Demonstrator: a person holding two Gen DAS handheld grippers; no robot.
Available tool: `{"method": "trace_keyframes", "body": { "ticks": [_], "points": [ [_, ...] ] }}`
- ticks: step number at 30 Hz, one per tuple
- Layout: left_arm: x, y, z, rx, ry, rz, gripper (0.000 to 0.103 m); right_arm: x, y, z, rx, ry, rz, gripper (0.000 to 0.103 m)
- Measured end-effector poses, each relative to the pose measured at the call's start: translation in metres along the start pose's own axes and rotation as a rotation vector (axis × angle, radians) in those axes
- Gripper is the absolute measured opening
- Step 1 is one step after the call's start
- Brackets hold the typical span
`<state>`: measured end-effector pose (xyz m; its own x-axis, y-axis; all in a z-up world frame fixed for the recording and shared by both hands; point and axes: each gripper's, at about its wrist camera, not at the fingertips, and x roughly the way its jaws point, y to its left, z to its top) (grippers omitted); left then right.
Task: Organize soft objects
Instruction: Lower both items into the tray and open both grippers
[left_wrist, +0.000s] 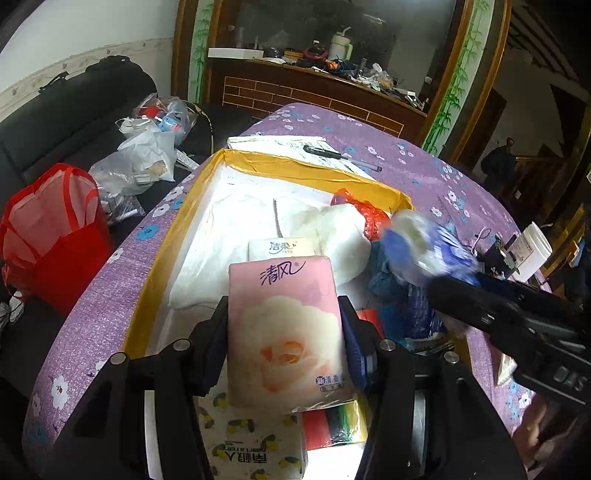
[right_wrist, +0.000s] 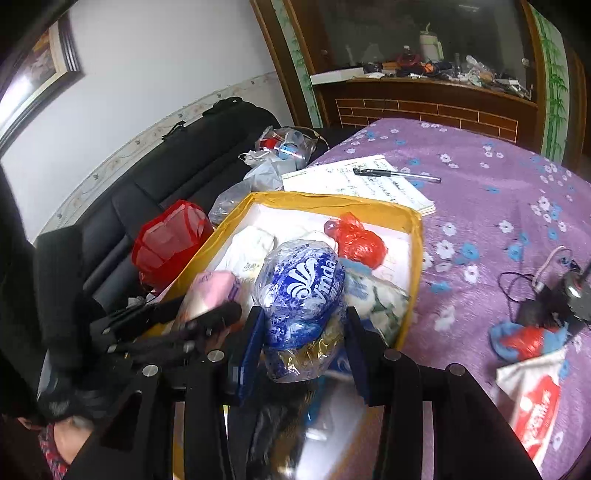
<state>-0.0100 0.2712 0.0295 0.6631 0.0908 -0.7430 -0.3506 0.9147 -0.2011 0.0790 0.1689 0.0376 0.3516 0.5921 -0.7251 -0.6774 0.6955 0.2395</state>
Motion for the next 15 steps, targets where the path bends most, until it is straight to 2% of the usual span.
{"method": "trace_keyframes", "body": {
  "ticks": [4, 12, 15],
  "points": [
    [0.0, -0.002, 0.0, 0.013, 0.002, 0.009, 0.053, 0.013, -0.002, 0.0, 0.011, 0.013, -0.002, 0.046],
    [0.0, -0.006, -0.001, 0.029, 0.009, 0.01, 0.054, 0.012, -0.004, -0.001, 0.022, 0.009, 0.019, 0.048],
    [-0.004, -0.011, -0.002, 0.043, 0.003, 0.009, 0.056, 0.011, -0.005, -0.001, 0.031, 0.012, 0.029, 0.054]
  ]
}}
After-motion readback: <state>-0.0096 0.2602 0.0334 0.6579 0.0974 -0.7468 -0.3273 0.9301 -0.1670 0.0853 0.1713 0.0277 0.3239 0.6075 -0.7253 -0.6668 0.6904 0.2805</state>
